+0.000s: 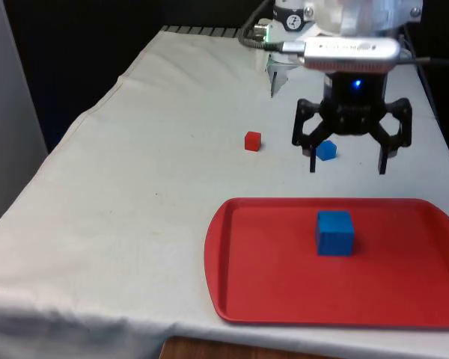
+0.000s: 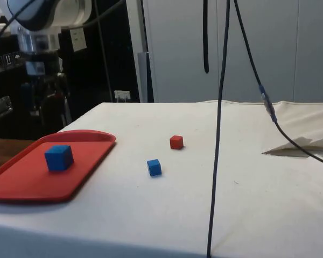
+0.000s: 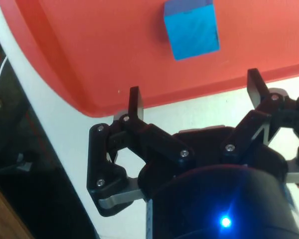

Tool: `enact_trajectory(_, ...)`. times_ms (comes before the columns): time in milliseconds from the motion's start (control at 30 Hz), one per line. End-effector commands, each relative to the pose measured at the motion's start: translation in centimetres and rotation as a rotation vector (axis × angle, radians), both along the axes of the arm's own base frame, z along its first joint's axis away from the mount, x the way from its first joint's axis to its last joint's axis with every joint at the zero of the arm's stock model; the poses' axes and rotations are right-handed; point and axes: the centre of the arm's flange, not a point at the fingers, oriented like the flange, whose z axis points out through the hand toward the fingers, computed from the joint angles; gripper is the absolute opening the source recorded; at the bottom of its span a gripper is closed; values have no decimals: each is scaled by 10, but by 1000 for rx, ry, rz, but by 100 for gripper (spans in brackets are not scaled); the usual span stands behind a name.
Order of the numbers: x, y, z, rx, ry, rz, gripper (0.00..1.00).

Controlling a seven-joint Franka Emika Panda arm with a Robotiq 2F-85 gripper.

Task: Pick up the largest block and place it onto the tray.

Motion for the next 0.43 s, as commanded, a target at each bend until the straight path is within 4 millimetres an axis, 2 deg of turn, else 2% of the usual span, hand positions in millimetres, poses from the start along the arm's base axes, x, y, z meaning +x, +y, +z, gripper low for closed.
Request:
enact_trajectory(0, -1, 0, 7, -3, 3, -4, 100)
enact_trajectory(33, 0, 0, 4, 1, -1, 0, 100)
enact_trajectory(100, -1, 0, 17, -1, -1, -1, 100)
enact_trajectory(300, -3, 0, 37, 6, -4, 2, 100)
enact_trajectory(333, -2, -1, 35, 12, -8, 6, 100)
enact_trajectory(400, -4, -1, 46, 9, -8, 3, 100)
